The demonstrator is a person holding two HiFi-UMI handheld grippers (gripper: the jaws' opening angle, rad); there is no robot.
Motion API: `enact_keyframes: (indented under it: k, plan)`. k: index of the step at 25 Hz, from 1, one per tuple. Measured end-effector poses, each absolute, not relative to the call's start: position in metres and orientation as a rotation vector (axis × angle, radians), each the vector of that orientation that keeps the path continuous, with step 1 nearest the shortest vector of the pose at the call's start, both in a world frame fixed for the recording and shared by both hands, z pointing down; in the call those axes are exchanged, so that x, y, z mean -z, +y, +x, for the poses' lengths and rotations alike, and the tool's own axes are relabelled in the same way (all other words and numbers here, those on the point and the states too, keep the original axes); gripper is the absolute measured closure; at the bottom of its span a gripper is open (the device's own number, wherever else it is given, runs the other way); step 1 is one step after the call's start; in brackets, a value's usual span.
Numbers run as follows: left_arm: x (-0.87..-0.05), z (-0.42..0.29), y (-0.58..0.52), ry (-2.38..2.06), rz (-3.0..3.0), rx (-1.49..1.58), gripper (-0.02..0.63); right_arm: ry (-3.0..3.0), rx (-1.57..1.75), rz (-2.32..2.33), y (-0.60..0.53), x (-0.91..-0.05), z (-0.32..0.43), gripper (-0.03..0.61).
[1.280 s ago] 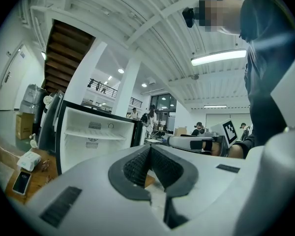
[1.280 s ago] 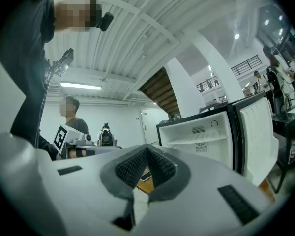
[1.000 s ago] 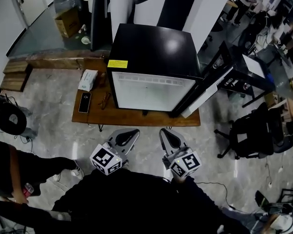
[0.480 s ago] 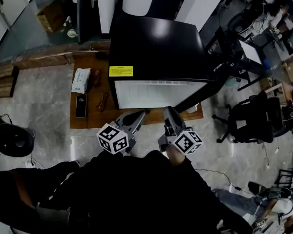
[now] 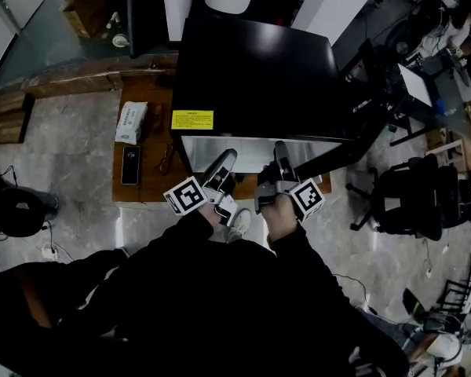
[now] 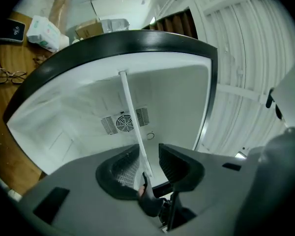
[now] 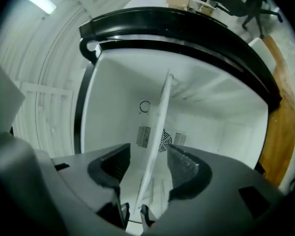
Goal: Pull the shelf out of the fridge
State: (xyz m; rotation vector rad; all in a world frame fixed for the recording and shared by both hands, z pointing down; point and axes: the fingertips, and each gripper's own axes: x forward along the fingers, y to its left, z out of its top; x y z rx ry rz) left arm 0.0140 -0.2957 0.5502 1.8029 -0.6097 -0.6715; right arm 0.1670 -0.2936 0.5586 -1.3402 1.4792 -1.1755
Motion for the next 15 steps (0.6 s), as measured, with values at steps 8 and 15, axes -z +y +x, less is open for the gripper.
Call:
enact_keyframes:
  k: [8, 15]
  plan:
    - [-0.56, 0.01, -0.349, -0.777, 1.659, 0.842, 0.423, 1.332, 1.193, -1.248, -0.353, -0.568, 0.188, 0.314]
    - [-0.562, 0.019, -0.387, -0.851, 1.624, 0.875, 0.423, 1.317, 1.255, -1.231, -0.387, -0.573, 0.191, 0.325]
